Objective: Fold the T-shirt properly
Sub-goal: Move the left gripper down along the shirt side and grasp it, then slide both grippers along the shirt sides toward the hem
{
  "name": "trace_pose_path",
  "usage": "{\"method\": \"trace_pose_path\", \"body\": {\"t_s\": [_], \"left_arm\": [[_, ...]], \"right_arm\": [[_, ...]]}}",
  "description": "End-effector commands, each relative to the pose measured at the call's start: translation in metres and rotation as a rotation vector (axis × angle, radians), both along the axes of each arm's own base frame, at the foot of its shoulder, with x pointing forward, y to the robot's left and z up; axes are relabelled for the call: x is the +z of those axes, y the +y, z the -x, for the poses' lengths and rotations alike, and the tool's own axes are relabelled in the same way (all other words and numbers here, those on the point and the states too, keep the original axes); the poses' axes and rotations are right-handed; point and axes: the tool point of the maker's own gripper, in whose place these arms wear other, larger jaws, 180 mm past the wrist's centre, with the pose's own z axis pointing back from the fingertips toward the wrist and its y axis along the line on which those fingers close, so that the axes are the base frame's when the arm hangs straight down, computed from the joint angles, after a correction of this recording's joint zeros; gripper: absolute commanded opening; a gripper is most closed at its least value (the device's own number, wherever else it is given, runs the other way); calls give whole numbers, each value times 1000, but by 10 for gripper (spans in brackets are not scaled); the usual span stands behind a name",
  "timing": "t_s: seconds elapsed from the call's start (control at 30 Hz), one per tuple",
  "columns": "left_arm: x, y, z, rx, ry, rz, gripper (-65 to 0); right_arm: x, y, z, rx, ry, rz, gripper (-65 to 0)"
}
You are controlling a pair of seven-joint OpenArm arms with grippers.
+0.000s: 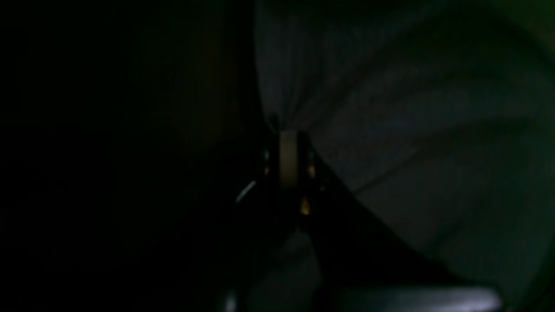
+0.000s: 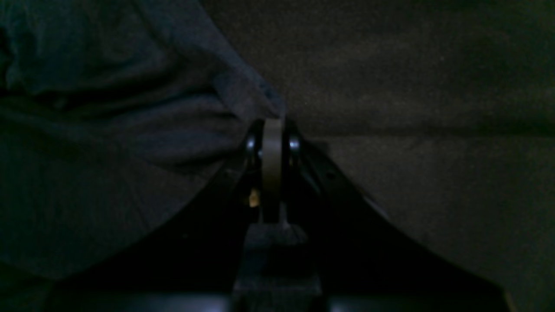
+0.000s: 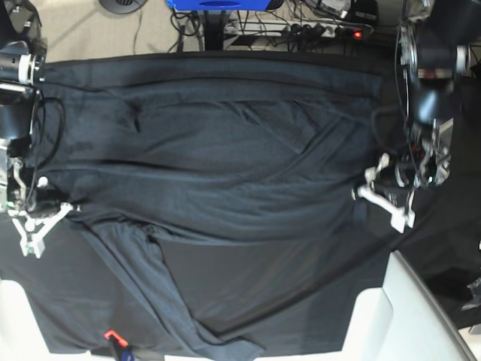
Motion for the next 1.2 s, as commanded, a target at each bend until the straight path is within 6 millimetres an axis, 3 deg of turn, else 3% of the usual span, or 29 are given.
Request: {"method": "trace_pose_path", "body": {"t_s": [0.0, 0.1, 0.47, 0.67, 0.77, 0.97, 1.03, 1.17], "left_arm": [[21, 14, -13, 29, -55, -26, -650], [31, 19, -2, 59, -56, -48, -650], [30, 14, 19, 35, -48, -61, -650], [30, 18, 22, 42, -45, -66, -244], [36, 37, 25, 112, -64, -60, -109], [47, 62, 22, 196, -101, -61, -128], [58, 61, 5, 194, -133, -57, -146], [48, 64, -11, 235, -100, -6, -197]], "right_arm": [[22, -11, -18, -8, -68, 16, -642], [21, -11, -18, -9, -65, 15, -642], [21, -11, -17, -9, -63, 15, -642], [17, -11, -13, -9, -36, 13, -642], [18, -10, -13, -8, -32, 15, -642], [18, -10, -13, -8, -32, 15, -642], [18, -10, -13, -8, -32, 15, -642], [18, -10, -13, -8, -32, 15, -642]]}}
